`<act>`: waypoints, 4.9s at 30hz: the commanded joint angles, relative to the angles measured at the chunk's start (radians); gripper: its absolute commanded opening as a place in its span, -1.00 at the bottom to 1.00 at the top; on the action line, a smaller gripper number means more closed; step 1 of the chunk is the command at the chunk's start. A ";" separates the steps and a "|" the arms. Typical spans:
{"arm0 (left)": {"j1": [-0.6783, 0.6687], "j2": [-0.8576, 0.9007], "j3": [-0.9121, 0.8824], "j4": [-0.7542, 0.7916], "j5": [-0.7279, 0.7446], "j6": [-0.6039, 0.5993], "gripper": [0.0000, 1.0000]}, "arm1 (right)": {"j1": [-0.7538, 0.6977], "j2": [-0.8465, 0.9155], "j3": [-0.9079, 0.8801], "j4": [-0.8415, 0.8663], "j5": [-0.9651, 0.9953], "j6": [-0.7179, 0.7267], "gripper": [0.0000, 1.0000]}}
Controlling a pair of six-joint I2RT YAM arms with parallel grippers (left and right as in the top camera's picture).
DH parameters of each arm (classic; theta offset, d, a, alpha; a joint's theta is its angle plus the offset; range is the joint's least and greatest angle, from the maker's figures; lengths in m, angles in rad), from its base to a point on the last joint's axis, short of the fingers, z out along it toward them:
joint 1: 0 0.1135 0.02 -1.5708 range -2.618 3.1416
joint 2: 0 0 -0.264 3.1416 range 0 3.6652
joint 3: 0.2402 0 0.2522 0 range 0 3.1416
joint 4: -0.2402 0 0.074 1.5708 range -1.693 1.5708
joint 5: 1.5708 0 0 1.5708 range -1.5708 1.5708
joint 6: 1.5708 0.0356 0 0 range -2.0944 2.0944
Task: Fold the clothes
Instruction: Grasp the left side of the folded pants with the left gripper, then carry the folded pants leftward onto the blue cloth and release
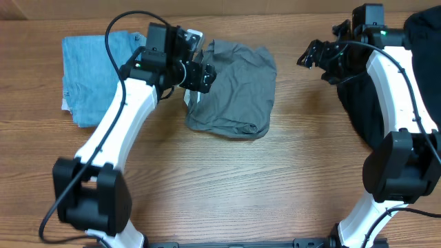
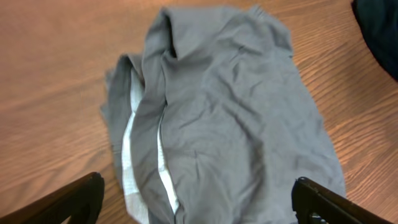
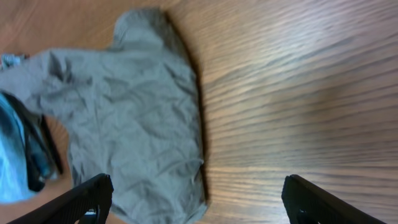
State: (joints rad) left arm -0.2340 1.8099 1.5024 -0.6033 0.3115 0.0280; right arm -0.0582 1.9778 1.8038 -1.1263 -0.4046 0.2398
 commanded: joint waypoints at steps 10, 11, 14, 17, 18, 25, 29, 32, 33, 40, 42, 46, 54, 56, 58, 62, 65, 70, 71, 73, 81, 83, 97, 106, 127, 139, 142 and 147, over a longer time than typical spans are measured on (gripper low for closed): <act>0.097 0.328 0.005 0.163 0.270 -0.171 1.00 | 0.014 0.000 -0.019 0.000 -0.072 -0.089 0.82; 0.096 0.334 0.005 0.174 0.270 -0.175 1.00 | 0.015 0.000 -0.019 0.001 -0.072 -0.089 0.82; 0.095 0.357 0.005 0.200 0.269 -0.190 1.00 | 0.026 0.000 -0.019 0.005 -0.072 -0.089 0.82; 0.096 0.389 0.005 0.210 0.270 -0.193 1.00 | 0.047 0.000 -0.019 0.006 -0.070 -0.092 0.82; 0.096 0.390 0.005 0.208 0.275 -0.195 1.00 | 0.052 0.000 -0.019 0.006 -0.068 -0.093 0.82; 0.108 0.368 0.006 0.194 0.270 -0.194 1.00 | 0.097 0.000 -0.019 0.020 -0.068 -0.118 0.82; 0.112 0.335 0.006 0.157 0.259 -0.184 1.00 | 0.113 0.000 -0.019 0.021 -0.068 -0.118 0.82; 0.112 0.278 0.006 0.156 0.175 -0.181 1.00 | 0.116 0.000 -0.019 0.025 -0.068 -0.118 0.82; 0.112 0.267 0.006 0.159 0.145 -0.181 1.00 | 0.116 0.000 -0.019 0.025 -0.068 -0.118 0.82; 0.109 0.329 0.006 0.161 0.226 -0.182 1.00 | 0.116 0.000 -0.019 0.023 -0.064 -0.117 0.82; 0.109 0.346 0.006 0.157 0.226 -0.182 1.00 | 0.116 0.000 -0.019 0.016 -0.048 -0.117 0.82; 0.109 0.376 0.006 0.159 0.222 -0.182 1.00 | 0.116 0.000 -0.019 0.012 -0.039 -0.117 0.82; 0.087 0.442 0.006 0.196 0.310 -0.206 1.00 | 0.126 0.043 -0.023 -0.004 -0.034 -0.117 0.77; 0.075 0.449 0.006 0.201 0.311 -0.216 0.99 | 0.132 0.064 -0.037 -0.005 -0.008 -0.117 0.61; 0.063 0.449 0.006 0.204 0.311 -0.216 1.00 | 0.136 0.087 -0.061 -0.001 0.004 -0.113 0.38; 0.048 0.449 0.006 0.213 0.311 -0.217 1.00 | 0.136 0.122 -0.132 0.060 0.003 -0.069 -0.92; 0.040 0.449 0.006 0.214 0.319 -0.220 1.00 | 0.137 0.127 -0.178 0.101 0.003 -0.057 -0.92; 0.029 0.449 0.006 0.220 0.318 -0.230 1.00 | 0.166 0.127 -0.251 0.184 0.004 -0.056 -0.92; 0.026 0.449 0.006 0.220 0.319 -0.235 1.00 | 0.174 0.127 -0.264 0.203 0.004 -0.055 -0.92; 0.021 0.449 0.006 0.220 0.318 -0.235 1.00 | 0.192 0.127 -0.290 0.246 0.005 -0.031 -0.92; -0.002 0.461 0.006 0.251 0.362 -0.240 1.00 | 0.285 0.129 -0.315 0.352 0.003 0.000 -0.92; -0.003 0.461 0.006 0.257 0.362 -0.240 1.00 | 0.301 0.129 -0.315 0.362 0.003 0.000 -0.92; -0.038 0.513 0.006 0.325 0.451 -0.284 -0.92 | 0.307 0.128 -0.313 0.353 -0.002 0.023 -0.92; 0.080 0.443 0.099 0.340 0.468 -0.396 -0.92 | 0.190 -0.002 -0.088 0.106 0.004 -0.031 -0.92; 0.280 -0.347 0.142 0.032 -0.464 -0.882 -0.91 | 0.109 -0.145 -0.078 0.043 -0.010 -0.026 -0.92; 0.470 -0.364 -0.137 0.310 -0.362 -1.039 -0.92 | 0.109 -0.145 -0.079 0.016 -0.035 -0.026 -0.92; 0.470 -0.364 -0.243 0.492 -0.363 -1.072 -0.92 | 0.109 -0.145 -0.078 0.016 -0.035 -0.026 -0.92; 0.471 -0.339 -0.321 0.583 -0.382 -1.091 -0.92 | 0.109 -0.145 -0.079 0.017 -0.035 -0.026 -0.92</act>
State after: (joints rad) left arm 0.2371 1.4673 1.1984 -0.0292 -0.0544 -1.0264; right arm 0.0494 1.8359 1.7157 -1.1145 -0.4305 0.2199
